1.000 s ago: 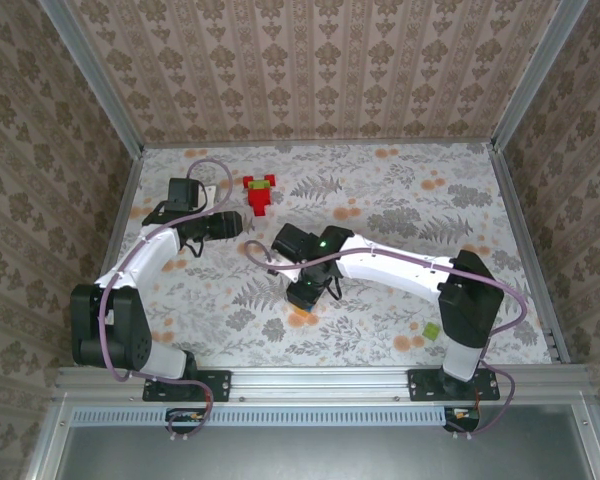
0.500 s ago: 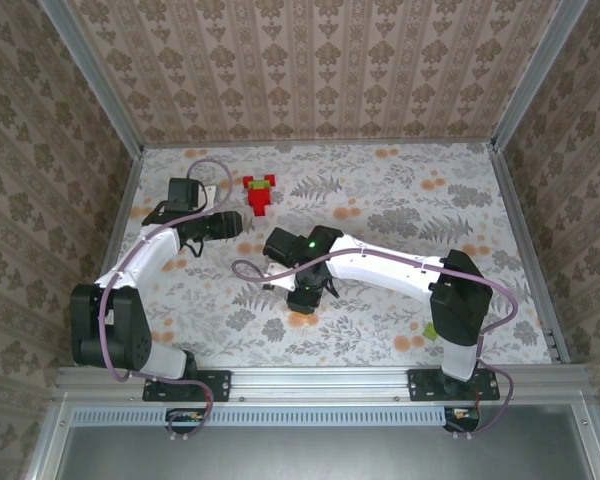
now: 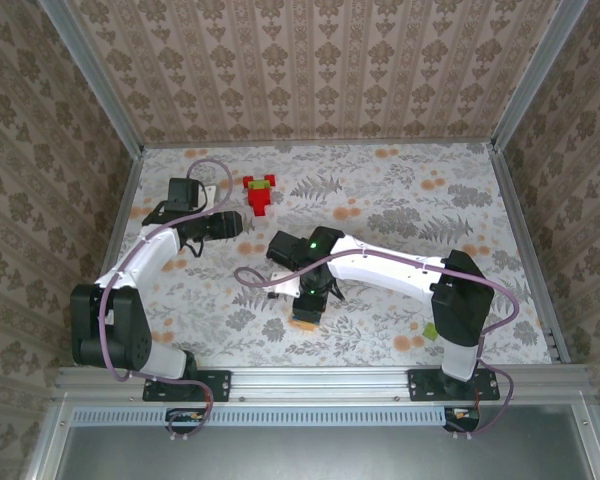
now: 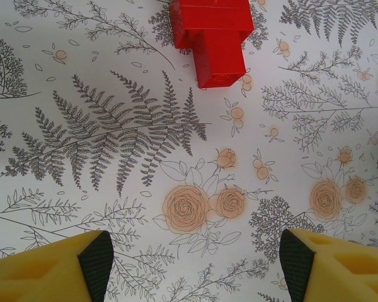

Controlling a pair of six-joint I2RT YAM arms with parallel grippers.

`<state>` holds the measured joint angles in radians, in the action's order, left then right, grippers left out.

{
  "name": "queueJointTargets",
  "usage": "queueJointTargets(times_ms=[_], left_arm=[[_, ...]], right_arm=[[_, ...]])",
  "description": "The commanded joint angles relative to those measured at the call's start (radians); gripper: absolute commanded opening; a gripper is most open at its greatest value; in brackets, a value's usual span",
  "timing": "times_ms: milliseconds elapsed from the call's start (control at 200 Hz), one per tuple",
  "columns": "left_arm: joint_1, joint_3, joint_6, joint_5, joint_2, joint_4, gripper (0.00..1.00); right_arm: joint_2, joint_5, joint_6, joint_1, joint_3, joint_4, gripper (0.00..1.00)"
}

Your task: Assemble a carrot with lego

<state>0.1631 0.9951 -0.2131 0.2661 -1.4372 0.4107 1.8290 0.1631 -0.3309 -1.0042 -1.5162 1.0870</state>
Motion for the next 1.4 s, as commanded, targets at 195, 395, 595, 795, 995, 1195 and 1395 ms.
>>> queueJointTargets(times_ms=[195,395,595,795,995,1195,1395], left_arm=[[0.004,0.017,0.019,0.016,0.009,-0.007,0.73],[0.004,0.016,0.019,0.016,0.008,-0.006,0.73],[0.004,0.016,0.02,0.016,0.008,-0.006,0.74],[0.005,0.015,0.022,0.021,0.008,-0.006,0.73],[0.021,0.011,0.052,0.052,0.014,-0.012,0.73],[0.042,0.017,0.067,0.047,0.015,-0.01,0.73],[0.043,0.017,0.067,0.036,0.014,-0.005,0.73]], right_arm=[[0.038,0.047,-0.023,0.008,0.032,0.049,0.52],[-0.025,0.043,-0.02,0.01,0.039,-0.014,0.67],[-0.124,-0.086,0.023,0.019,0.045,-0.095,0.74],[-0.215,-0.213,0.172,0.141,0.048,-0.218,0.76],[-0.138,-0.299,0.289,0.342,0.02,-0.248,0.77],[0.055,-0.206,0.225,0.437,-0.057,-0.281,0.77],[0.232,-0.158,0.122,0.459,-0.206,-0.225,0.75]])
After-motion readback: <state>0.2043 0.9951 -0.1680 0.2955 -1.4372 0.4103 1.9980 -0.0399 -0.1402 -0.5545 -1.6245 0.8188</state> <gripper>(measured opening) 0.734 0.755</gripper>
